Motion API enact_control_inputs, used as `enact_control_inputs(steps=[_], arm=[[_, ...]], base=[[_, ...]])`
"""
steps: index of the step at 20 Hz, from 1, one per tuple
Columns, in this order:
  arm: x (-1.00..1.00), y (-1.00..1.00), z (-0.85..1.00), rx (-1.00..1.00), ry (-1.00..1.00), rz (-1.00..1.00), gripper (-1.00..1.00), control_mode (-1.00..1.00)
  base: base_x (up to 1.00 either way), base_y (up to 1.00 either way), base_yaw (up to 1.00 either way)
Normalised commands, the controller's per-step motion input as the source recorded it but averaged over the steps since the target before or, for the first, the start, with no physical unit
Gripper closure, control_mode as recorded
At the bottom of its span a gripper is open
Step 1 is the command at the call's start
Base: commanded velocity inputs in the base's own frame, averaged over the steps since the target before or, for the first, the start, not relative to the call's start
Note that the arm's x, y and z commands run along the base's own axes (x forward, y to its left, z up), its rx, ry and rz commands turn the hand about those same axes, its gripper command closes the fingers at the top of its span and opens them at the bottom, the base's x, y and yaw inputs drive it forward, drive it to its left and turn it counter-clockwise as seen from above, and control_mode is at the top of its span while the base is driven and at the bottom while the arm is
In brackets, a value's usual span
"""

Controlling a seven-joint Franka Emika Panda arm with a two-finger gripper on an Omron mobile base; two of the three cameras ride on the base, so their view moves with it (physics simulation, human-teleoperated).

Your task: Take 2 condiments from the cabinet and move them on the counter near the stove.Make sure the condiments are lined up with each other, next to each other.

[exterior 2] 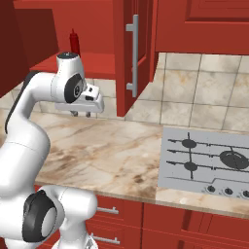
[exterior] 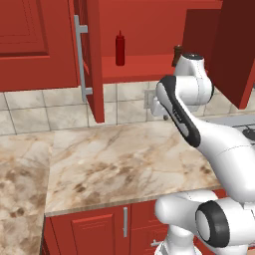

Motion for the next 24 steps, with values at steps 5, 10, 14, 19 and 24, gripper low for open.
enact_control_inputs(steps=[5,10,14,19,24], arm=[[0.0,0.02,0.22,0.02,-0.17,0.0,-1.0,-1.0],[-0.04,-0.01,0.63,0.0,-0.42,0.0,-1.0,-1.0],[0.12,-0.05,0.59,0.03,-0.2,-0.02,-1.0,-1.0],[0.24,0.0,0.63,0.07,-0.14,-0.05,-1.0,-1.0],[0.21,0.0,0.46,0.03,-0.08,-0.07,-1.0,-1.0]], base=[[0.0,0.0,0.0],[0.0,0.0,0.0],[0.0,0.0,0.0],[0.0,0.0,0.0],[0.0,0.0,0.0]])
